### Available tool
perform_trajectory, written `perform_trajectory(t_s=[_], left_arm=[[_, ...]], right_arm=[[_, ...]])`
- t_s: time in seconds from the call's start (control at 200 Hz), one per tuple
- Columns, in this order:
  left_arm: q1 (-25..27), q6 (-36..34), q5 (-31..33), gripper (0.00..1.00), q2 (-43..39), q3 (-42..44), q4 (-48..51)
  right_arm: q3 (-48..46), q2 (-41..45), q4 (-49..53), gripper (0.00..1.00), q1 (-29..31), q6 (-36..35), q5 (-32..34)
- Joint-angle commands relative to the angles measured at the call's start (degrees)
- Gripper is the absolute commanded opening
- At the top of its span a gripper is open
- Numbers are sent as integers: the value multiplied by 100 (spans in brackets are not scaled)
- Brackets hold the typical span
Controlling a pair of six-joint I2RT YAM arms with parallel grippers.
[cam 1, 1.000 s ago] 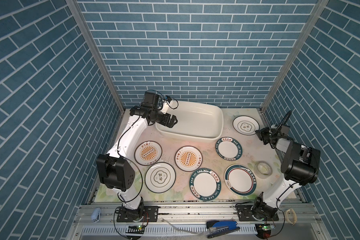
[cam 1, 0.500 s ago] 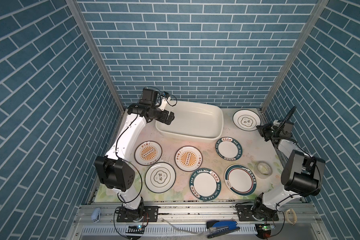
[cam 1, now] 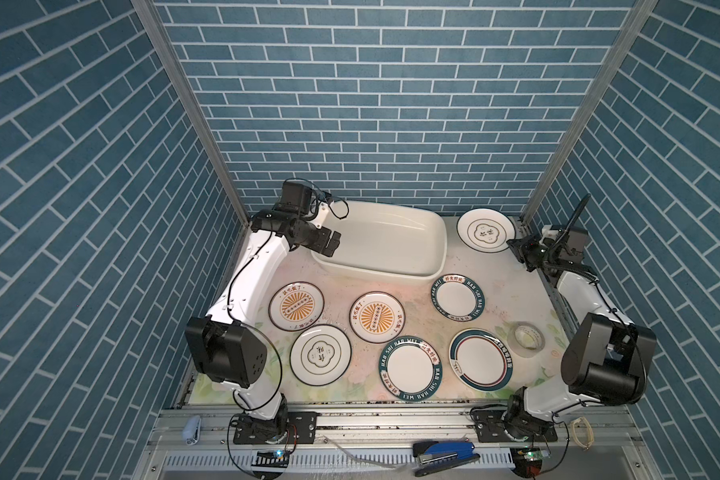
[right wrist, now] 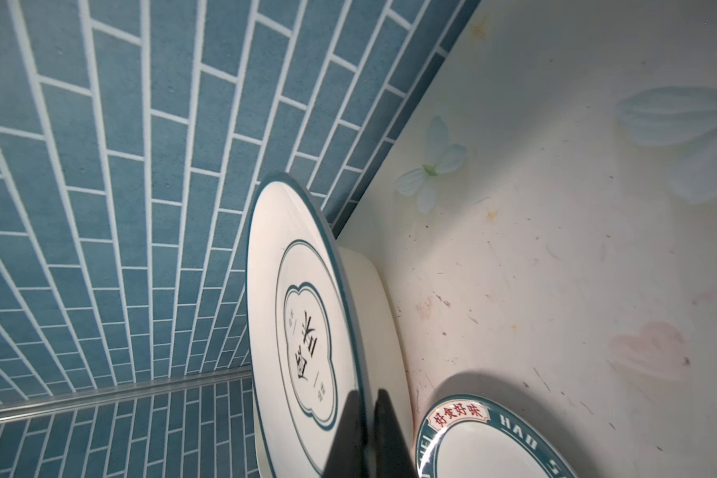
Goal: Place the plates into the plastic bin on the countertop
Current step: 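Lift the plate and carry it over the white bin with the right gripper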
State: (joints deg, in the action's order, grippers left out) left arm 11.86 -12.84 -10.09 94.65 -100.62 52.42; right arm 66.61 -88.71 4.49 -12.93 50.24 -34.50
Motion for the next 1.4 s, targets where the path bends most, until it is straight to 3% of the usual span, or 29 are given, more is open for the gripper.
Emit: perform_trajectory(t_s=[0.0,0.535,0.945,1.395], left_arm=[[-68,140,38,100,-213,112,-2],[-246,734,-349,99,-208,25,-153],[-245,774,-689,100,-165,-213,-57],[-246,758,-1039,99,-325,-219,-24]], right_arm=[[421,143,326,0,318,-311,-138],[1406,-771,430,0,2316,-425,726],[3235,-2772,358,0,3494,-333,1243],[5433,-4920,632,0,4213,-200,1530]])
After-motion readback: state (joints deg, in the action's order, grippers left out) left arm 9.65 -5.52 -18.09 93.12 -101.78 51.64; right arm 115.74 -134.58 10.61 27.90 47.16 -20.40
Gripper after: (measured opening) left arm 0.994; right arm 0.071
